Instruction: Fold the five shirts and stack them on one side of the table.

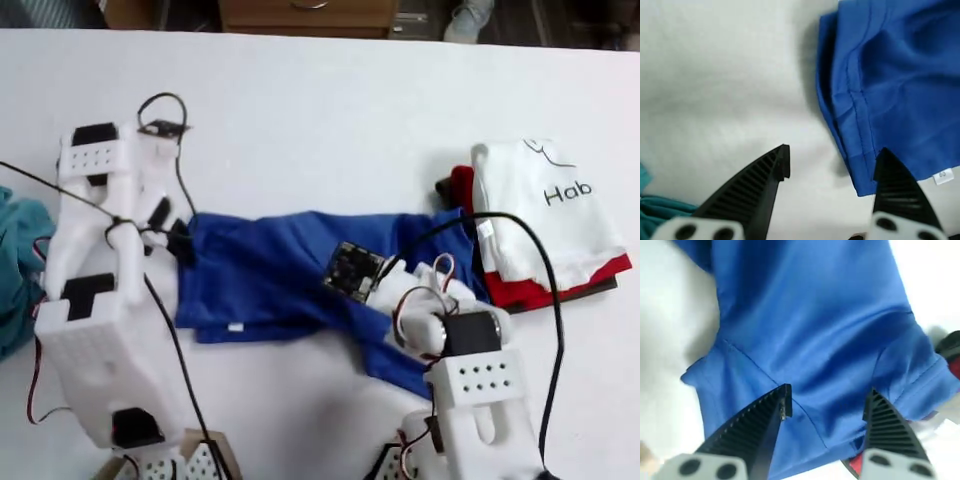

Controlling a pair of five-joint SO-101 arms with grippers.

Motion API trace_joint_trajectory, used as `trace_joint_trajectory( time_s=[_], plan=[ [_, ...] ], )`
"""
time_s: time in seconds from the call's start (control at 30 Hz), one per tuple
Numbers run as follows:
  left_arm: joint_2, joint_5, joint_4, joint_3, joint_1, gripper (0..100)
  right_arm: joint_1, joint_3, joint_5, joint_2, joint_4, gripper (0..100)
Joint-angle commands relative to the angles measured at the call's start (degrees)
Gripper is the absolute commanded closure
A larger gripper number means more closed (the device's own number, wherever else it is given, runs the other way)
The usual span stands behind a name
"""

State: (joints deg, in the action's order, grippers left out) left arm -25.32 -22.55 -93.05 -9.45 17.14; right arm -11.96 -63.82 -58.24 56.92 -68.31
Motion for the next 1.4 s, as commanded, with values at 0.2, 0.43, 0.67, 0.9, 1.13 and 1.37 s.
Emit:
trace_joint_trajectory(
  time_s=[0.2,0.43,0.67,0.9,1.13,1.37],
  plan=[
    [0.2,1.4,-4.7,-1.6,-10.1,71,9.6,-9.5,-0.1,0.7,21.3,76.5],
    [-1.1,1.8,-3.9,-1.7,-13.6,71,11.6,-4.0,0.0,-20.7,29.3,76.5],
    [-13.0,1.8,-1.5,-4.1,-11.3,71,16.4,15.8,4.3,-43.3,25.7,76.5],
    [-20.5,1.4,-8.4,-17.3,-3.3,71,21.1,25.3,0.4,-46.9,22.3,76.5],
    [-20.2,-0.4,-9.0,-19.9,-3.8,71,19.3,26.3,-0.2,-46.5,20.7,76.5],
    [-10.2,0.7,-9.3,-13.4,-8.9,71,17.1,31.5,3.3,-46.4,13.6,76.5]
  ],
)
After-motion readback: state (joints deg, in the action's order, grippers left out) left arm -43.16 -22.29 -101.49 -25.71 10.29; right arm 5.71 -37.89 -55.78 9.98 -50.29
